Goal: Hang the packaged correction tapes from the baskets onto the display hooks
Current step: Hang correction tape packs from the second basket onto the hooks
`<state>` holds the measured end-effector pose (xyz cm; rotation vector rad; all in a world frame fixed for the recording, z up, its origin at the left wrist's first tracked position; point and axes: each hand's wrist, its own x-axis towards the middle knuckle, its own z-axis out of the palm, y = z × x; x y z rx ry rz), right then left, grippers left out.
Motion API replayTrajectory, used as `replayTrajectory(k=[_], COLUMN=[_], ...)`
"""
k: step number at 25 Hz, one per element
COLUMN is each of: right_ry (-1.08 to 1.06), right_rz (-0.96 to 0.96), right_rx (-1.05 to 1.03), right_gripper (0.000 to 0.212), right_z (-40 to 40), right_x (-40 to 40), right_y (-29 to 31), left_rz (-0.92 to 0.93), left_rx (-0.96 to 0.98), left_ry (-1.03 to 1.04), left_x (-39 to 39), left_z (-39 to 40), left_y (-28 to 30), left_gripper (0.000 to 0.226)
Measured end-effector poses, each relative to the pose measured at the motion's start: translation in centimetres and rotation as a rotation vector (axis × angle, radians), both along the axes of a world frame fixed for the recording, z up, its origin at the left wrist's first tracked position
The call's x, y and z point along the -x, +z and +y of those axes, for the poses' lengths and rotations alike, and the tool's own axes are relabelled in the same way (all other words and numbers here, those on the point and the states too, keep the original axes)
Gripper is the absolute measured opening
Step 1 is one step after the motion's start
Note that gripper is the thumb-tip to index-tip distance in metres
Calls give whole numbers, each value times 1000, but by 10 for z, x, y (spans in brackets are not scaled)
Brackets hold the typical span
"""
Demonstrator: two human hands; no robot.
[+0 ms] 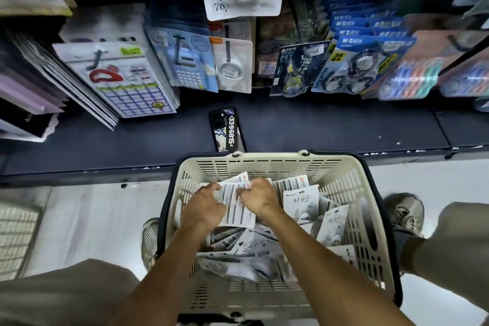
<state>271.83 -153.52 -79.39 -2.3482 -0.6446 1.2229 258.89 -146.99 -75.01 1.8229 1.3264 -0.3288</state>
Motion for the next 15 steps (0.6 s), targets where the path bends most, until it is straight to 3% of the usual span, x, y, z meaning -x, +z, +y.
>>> replayTrajectory(k=[3,5,8,11,15], right_ry=[-237,-471,-593,-598,-581], right_rz=[122,228,549,663,756], right_rx=[-181,-275,-323,-388,-510], right_gripper=[15,18,16,20,35], right_z=[-6,-18,-40,-54,-54], right_x=[-24,-57,-100,-112,-98], right_y=[49,90,153,196,234], left_rz=[-218,-336,-370,-494,-622], left_rx=[220,243,-188,-515,-532], left_ry=[-146,-377,-605,-472,-158], left_x=[-5,-14,-34,-51,-55], left_z=[6,8,-8,-40,-37], left_y=[24,50,79,96,115], left_gripper=[88,107,129,125,90])
